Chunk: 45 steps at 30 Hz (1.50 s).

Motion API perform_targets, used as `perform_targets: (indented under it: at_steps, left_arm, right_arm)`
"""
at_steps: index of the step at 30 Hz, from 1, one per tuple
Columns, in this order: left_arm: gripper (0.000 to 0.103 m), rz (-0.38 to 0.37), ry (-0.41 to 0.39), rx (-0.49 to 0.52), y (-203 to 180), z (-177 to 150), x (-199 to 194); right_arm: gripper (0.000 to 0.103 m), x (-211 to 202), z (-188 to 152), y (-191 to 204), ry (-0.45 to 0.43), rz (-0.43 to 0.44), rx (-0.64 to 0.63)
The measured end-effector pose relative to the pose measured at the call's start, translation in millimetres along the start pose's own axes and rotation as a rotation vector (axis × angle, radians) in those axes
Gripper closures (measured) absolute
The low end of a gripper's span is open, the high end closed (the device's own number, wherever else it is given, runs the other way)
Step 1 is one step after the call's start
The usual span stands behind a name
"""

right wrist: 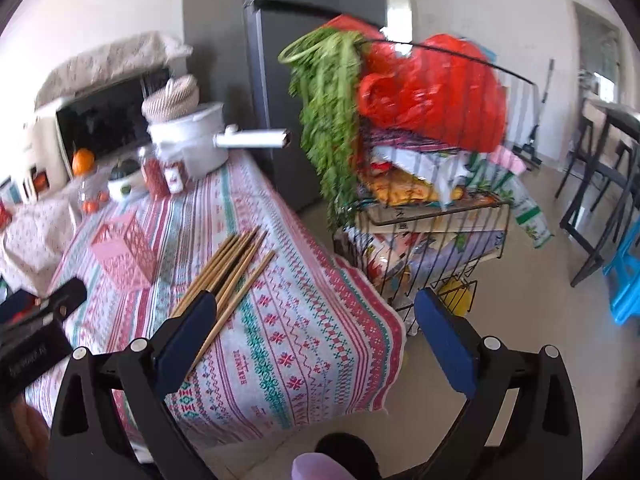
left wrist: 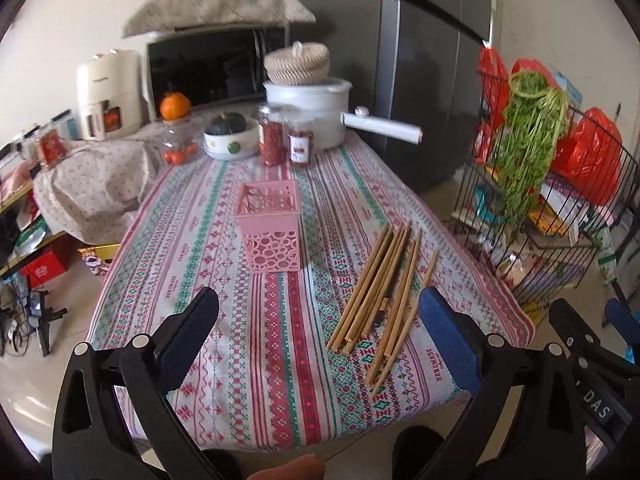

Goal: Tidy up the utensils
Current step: 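Grasp one bamboo chopstick with the left tool while the right tool grasps another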

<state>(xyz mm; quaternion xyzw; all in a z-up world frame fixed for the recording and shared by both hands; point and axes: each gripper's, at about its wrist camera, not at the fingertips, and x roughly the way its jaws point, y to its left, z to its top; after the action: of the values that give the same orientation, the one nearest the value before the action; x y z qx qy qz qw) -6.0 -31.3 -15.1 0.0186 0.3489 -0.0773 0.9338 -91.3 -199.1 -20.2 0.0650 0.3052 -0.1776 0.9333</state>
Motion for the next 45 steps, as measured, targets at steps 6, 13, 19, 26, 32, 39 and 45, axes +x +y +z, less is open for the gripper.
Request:
perform_targets:
  at_steps: [6,13,19,26,32,39,45]
  left_arm:
    - [0.007,-0.018,0.228,0.149,8,50,59]
    - [0.017,-0.145,0.537,0.042,1,50,134]
    - [0.024,-0.186,0.562,0.040,-39,75,181]
    - [0.053,-0.111,0.626,0.088,-64,94,255]
    - [0.060,-0.092,0.666,0.084,-65,93,288]
    - [0.066,-0.074,0.656,0.135,-71,91,303]
    - [0.094,-0.083,0.621,0.181,-77,87,301]
  right_arm:
    - [0.007,32,47,23,0.123,0.115,-0.073]
    - [0.007,107,56,19,0.370,0.263,0.127]
    - [0.007,117,32,-3,0.352,0.172,0.148]
    - [0.007,118,36,-26,0.349,0.187,0.206]
    - [0.007,135,32,-27,0.442,0.281,0.276]
    - [0.007,133,33,-15,0.412,0.288,0.234]
    - [0.018,141,26,-2,0.418,0.219,0.152]
